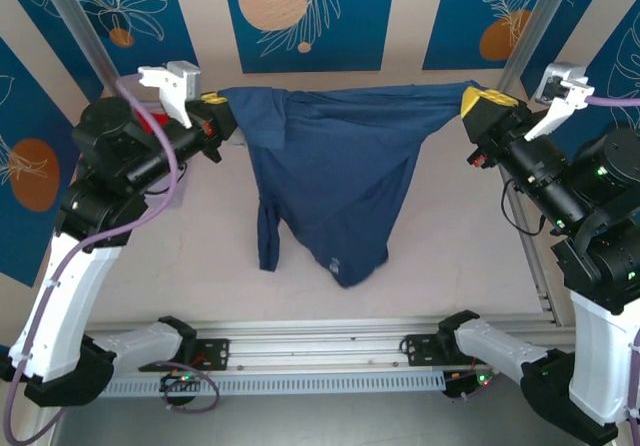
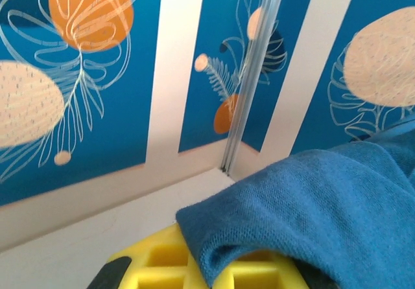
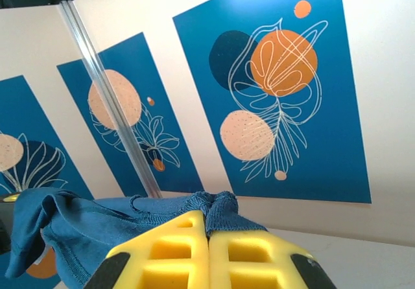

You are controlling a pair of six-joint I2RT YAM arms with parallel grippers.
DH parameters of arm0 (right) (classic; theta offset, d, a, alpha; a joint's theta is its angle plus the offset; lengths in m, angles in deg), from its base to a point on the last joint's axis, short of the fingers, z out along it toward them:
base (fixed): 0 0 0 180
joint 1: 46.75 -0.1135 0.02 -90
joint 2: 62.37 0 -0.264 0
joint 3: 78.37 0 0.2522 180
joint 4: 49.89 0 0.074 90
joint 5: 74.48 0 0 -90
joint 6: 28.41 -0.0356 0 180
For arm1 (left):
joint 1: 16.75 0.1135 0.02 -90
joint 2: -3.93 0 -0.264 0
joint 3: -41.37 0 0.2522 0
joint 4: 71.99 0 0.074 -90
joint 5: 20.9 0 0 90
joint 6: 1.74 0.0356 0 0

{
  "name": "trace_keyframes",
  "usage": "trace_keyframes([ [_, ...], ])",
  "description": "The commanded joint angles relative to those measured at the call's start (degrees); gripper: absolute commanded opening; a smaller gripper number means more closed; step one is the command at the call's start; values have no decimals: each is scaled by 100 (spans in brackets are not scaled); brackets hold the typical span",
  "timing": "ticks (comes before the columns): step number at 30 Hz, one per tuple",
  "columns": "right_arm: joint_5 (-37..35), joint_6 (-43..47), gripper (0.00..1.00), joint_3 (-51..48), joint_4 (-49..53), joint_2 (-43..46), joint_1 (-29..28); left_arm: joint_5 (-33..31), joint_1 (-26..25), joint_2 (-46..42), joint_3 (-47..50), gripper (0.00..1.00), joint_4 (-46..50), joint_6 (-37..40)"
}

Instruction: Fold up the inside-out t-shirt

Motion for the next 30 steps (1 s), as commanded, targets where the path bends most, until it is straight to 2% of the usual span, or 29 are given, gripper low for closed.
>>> trace_keyframes([
  [1,-910,317,0,-243,-343,-291,40,-778,263,497,-59,0,173,-113],
  [4,-1094,443,0,-365,-794,-794,374,-776,493,1066,-217,0,-118,-96],
  [7,-314,-48,0,-86,-1158,-1495,1089,-680,734,1796,-866,0,-316,40],
  [10,411,-458,0,626,-1416,-2195,1486,-333,974,2577,-2125,0,-299,170],
  [15,903,-571,0,2054,-1291,-2895,1489,397,1096,3424,-4319,0,131,297],
  [19,1007,-481,0,2196,-1092,-2781,1425,863,1094,3307,-4343,0,244,571],
  [21,893,-445,0,1743,-981,-2520,1412,1121,1090,3051,-3814,0,301,723],
  [23,780,-449,0,795,-1013,-2076,1394,1392,1056,2597,-2725,1,123,867],
  [27,408,-703,0,-1905,-1081,-1096,1347,1571,789,1417,813,7,-1181,862],
  [30,123,-1033,0,-3815,-1082,-707,1473,1466,342,1070,3127,10,-2065,726],
])
